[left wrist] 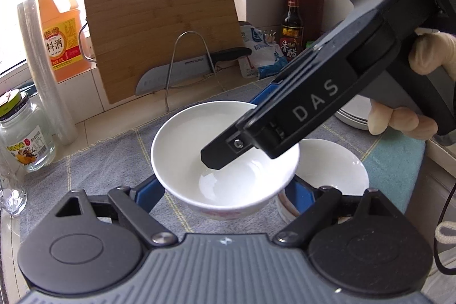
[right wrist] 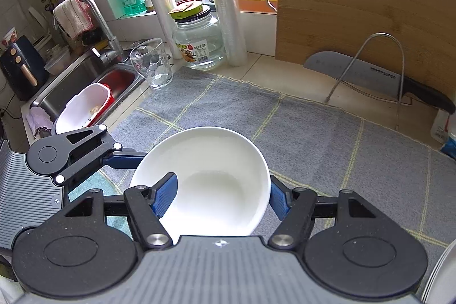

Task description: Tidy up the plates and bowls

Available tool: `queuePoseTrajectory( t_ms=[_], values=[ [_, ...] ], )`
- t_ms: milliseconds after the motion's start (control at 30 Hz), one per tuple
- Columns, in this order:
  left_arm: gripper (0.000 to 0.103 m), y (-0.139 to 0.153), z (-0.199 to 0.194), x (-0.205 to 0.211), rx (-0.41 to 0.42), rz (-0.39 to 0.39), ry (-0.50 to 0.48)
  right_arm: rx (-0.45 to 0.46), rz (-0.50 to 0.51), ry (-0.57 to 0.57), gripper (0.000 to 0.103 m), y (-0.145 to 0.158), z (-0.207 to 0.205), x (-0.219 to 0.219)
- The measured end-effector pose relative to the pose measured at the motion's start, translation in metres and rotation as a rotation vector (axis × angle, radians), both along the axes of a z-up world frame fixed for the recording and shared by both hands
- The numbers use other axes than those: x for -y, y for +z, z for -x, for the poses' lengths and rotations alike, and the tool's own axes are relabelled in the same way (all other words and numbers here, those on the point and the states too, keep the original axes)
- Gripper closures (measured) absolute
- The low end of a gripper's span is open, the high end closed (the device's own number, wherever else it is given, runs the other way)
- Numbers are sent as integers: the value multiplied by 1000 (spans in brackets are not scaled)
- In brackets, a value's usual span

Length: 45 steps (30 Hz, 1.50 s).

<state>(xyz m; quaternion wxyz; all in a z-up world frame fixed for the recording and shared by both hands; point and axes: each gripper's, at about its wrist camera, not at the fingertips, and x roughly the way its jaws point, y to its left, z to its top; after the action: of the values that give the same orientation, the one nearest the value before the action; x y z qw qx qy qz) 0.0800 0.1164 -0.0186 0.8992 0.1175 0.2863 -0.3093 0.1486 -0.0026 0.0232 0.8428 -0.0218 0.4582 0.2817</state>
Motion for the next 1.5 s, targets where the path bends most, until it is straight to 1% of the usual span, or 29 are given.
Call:
queuePoseTrajectory(
  t_ms=[267,567,733,967,1300,1500],
  values=[
    [13,3,15,30,8,-6,-82,13,-5,-70,30,4,30,38],
    [13,-5,28,57,-8,-12,-131,11,0,-117,30,1,53,67],
    [13,-14,28,67,-38,-22,-134,-5,5,-122,30,-8,56,77],
    [13,-17,23,72,-71,-34,-137,-35,-9,-136,30,-20,56,86],
    [13,-19,18,74,-96,-44,-134,-41,-18,-133,30,-27,55,89],
    [12,-18,18,74,-96,-51,-141,-38,-3,-130,30,-30,56,87]
  ],
)
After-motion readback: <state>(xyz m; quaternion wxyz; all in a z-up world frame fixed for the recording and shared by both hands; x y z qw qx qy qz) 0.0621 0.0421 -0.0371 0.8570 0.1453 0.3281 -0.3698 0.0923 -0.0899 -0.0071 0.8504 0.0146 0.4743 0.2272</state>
